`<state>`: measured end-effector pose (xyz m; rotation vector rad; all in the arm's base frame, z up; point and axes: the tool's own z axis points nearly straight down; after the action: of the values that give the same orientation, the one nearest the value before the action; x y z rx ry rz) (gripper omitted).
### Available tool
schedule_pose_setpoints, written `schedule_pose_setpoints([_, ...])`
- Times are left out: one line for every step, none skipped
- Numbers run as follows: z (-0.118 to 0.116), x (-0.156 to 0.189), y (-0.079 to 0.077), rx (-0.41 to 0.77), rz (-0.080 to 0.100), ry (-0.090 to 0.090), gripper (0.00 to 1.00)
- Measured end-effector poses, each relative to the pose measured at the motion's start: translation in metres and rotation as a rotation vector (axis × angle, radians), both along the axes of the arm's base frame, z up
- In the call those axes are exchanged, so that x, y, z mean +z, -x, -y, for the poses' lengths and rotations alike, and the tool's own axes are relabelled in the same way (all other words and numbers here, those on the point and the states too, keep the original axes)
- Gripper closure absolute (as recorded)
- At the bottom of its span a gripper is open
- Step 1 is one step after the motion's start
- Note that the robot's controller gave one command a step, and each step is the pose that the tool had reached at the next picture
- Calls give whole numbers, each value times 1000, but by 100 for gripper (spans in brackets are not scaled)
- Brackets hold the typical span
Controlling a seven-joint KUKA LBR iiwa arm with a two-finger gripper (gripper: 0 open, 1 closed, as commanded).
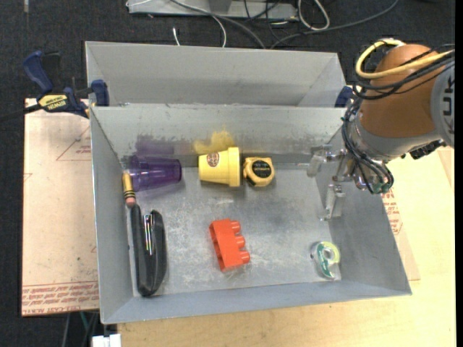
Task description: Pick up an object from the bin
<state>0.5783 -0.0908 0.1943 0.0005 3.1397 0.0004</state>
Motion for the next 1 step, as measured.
schedule_pose_setpoints([16,-48,33,98,2,0,0])
